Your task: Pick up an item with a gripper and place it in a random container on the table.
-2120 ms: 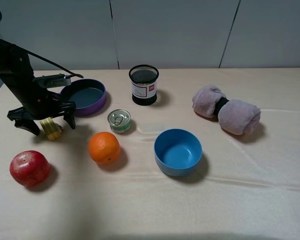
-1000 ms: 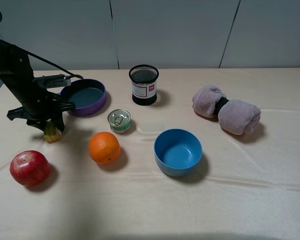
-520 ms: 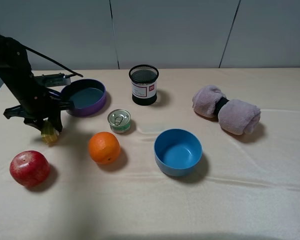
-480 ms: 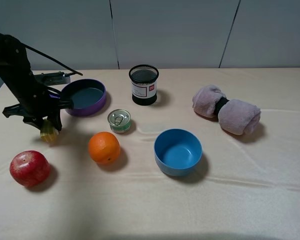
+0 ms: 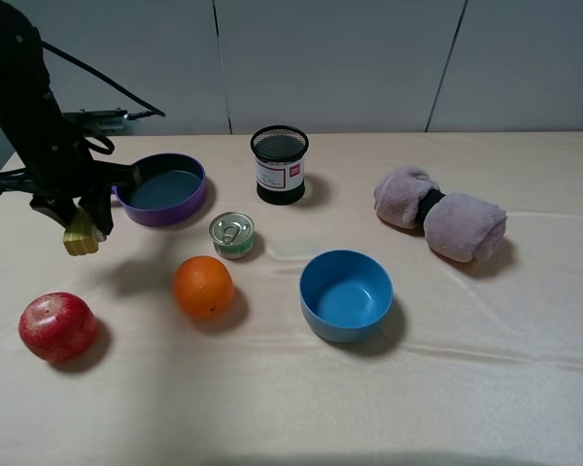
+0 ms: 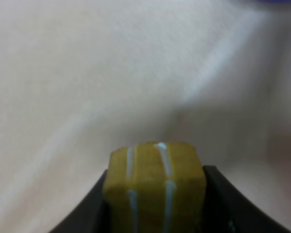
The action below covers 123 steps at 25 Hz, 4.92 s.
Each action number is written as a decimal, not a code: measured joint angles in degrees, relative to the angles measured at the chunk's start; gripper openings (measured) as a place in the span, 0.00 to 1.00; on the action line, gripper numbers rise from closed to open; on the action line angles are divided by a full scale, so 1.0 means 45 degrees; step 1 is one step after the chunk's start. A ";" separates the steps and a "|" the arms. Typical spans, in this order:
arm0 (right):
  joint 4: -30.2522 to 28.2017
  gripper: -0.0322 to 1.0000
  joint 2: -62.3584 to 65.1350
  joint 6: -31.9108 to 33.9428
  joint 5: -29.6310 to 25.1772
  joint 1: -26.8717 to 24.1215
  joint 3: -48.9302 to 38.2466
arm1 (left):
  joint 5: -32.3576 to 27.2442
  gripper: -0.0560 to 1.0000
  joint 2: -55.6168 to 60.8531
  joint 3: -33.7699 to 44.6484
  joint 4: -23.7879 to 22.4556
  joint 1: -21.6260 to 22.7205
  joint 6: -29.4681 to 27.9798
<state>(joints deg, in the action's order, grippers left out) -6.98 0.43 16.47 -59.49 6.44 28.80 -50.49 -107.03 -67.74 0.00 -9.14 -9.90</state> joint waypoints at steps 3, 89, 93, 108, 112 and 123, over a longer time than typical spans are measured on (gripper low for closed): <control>0.0000 0.70 0.0000 0.0000 0.0000 0.0000 0.0000 | -0.1084 0.42 0.0028 -0.0517 0.0000 -0.0550 0.0202; 0.0185 0.70 0.0000 0.0000 0.0000 0.0000 0.0000 | 0.4548 0.39 -0.3089 -0.3849 0.0379 -1.0193 0.1823; 0.0195 0.70 0.0000 0.0000 0.0000 0.0000 0.0000 | 0.4396 0.39 -0.3114 -0.3849 0.0379 -1.0310 0.1823; 0.0231 0.70 0.0000 0.0000 0.0000 0.0000 0.0000 | 0.4020 0.99 -0.3114 -0.3849 0.0355 -1.0324 0.2201; 0.0231 0.70 0.0000 0.0000 0.0000 0.0000 0.0000 | 0.4010 0.99 -0.3114 -0.3849 0.0355 -1.0324 0.2201; 0.0231 0.70 0.0000 0.0000 0.0000 0.0000 0.0000 | 0.4022 0.99 -0.3114 -0.3849 0.0360 -1.0324 0.2269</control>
<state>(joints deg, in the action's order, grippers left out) -5.94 0.43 16.47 -59.49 6.44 28.80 -32.39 -121.05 -85.07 1.62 -55.60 0.30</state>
